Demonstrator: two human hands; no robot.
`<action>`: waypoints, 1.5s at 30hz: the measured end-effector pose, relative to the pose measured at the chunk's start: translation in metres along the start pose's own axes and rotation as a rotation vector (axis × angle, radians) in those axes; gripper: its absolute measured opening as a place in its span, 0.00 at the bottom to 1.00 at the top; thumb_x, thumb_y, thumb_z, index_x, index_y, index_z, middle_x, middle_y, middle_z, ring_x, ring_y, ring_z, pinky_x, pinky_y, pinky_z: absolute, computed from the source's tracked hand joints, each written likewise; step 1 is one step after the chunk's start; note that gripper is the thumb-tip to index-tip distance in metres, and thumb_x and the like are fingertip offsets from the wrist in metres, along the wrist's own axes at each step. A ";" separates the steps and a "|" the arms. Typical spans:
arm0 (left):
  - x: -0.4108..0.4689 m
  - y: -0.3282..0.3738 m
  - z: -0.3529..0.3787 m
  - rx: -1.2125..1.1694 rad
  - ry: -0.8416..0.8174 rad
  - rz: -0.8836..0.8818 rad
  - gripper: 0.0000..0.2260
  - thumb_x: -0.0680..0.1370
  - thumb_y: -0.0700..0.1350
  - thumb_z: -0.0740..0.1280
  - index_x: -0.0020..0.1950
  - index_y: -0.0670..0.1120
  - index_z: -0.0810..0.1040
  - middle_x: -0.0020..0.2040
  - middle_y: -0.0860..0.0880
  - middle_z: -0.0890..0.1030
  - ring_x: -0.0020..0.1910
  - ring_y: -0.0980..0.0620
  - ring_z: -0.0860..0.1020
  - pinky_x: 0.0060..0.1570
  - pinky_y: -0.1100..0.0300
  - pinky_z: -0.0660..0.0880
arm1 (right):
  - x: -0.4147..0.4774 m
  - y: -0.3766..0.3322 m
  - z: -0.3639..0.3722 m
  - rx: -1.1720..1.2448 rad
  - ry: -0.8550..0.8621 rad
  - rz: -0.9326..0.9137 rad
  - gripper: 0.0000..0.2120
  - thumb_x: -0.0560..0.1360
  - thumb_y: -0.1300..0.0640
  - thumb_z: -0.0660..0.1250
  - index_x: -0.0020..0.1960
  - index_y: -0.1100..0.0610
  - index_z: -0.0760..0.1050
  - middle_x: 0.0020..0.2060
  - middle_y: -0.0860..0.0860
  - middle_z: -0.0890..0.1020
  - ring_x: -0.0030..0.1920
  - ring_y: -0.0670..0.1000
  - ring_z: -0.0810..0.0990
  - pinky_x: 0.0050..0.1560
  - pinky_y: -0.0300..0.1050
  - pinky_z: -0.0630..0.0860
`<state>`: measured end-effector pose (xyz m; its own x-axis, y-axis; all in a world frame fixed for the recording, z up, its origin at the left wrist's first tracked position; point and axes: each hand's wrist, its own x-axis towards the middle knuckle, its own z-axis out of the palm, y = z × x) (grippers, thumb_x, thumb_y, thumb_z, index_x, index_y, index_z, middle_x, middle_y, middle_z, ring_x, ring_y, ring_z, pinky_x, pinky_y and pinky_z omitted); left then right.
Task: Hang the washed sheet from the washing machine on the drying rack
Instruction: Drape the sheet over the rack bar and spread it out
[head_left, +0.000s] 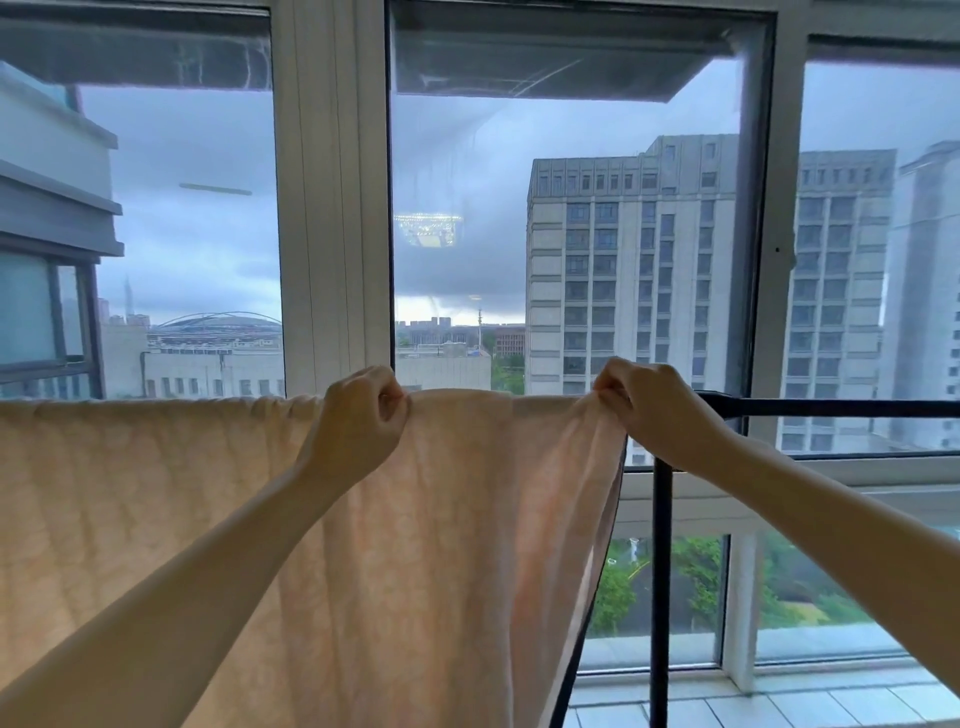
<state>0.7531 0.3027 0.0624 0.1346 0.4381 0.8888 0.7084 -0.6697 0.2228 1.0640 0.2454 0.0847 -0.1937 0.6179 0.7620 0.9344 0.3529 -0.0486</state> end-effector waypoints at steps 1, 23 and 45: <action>-0.001 -0.002 -0.003 0.005 0.005 -0.011 0.08 0.72 0.37 0.71 0.35 0.44 0.75 0.34 0.49 0.79 0.33 0.54 0.77 0.34 0.65 0.73 | -0.001 0.001 -0.001 -0.015 -0.004 0.015 0.06 0.79 0.58 0.62 0.50 0.57 0.77 0.36 0.50 0.82 0.32 0.45 0.81 0.35 0.41 0.80; 0.015 0.021 0.016 -0.062 -0.104 0.056 0.03 0.75 0.42 0.72 0.46 0.44 0.84 0.40 0.52 0.82 0.38 0.58 0.78 0.43 0.66 0.76 | 0.025 -0.057 0.031 0.036 0.002 -0.079 0.06 0.79 0.55 0.64 0.49 0.56 0.79 0.45 0.48 0.81 0.41 0.47 0.80 0.45 0.46 0.79; 0.003 0.014 0.012 0.145 -0.192 0.055 0.18 0.77 0.58 0.64 0.60 0.48 0.80 0.50 0.52 0.71 0.51 0.52 0.72 0.53 0.50 0.74 | 0.001 -0.027 0.001 -0.031 0.002 0.055 0.08 0.78 0.61 0.62 0.55 0.56 0.76 0.49 0.51 0.82 0.44 0.48 0.81 0.49 0.46 0.81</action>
<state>0.7716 0.3023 0.0636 0.2948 0.5183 0.8028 0.7867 -0.6085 0.1040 1.0378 0.2370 0.0859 -0.1415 0.6346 0.7598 0.9524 0.2967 -0.0704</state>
